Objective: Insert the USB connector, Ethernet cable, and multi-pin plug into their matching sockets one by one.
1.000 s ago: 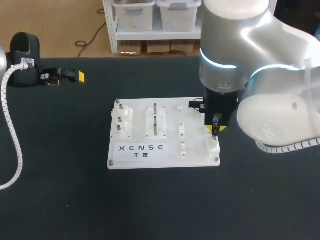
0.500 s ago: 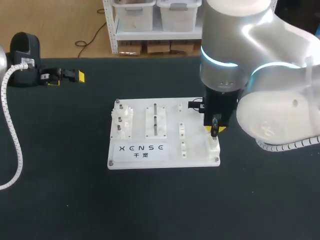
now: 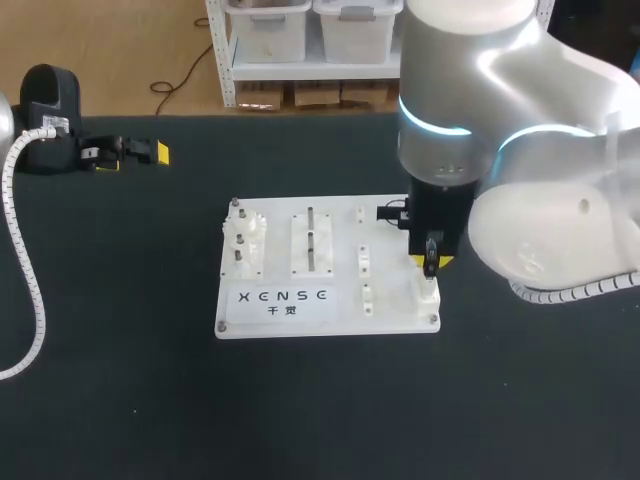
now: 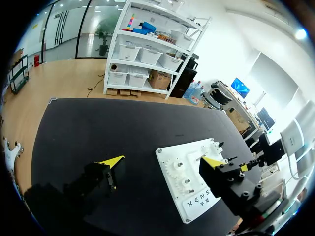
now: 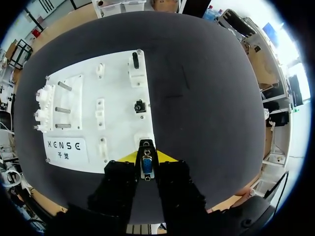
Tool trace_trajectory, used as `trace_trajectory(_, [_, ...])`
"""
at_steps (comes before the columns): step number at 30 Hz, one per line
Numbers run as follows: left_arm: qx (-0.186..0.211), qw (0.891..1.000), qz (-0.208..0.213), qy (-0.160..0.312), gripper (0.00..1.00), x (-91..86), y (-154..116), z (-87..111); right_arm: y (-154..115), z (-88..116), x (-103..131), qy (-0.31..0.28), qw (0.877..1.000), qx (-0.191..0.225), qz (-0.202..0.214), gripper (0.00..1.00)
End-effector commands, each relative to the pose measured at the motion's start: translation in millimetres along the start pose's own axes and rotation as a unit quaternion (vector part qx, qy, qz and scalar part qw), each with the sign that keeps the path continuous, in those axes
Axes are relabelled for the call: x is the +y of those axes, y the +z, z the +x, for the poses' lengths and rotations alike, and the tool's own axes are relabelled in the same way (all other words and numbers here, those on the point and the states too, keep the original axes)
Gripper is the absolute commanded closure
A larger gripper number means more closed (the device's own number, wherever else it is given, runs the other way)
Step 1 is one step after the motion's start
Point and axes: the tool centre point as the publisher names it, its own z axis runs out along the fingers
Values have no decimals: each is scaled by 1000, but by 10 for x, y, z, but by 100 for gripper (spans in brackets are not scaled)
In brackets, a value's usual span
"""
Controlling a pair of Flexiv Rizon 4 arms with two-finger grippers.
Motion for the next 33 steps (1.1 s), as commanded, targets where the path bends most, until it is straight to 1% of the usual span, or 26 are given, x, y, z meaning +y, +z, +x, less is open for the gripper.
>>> trace_trajectory(1, [0, 1000, 0, 0, 0, 0, 0, 0, 10, 1, 11, -1, 1000, 2, 1, 100])
trace_trajectory(33, [0, 1000, 0, 0, 0, 0, 0, 0, 9, 35, 8, -13, 1000, 2, 6, 100])
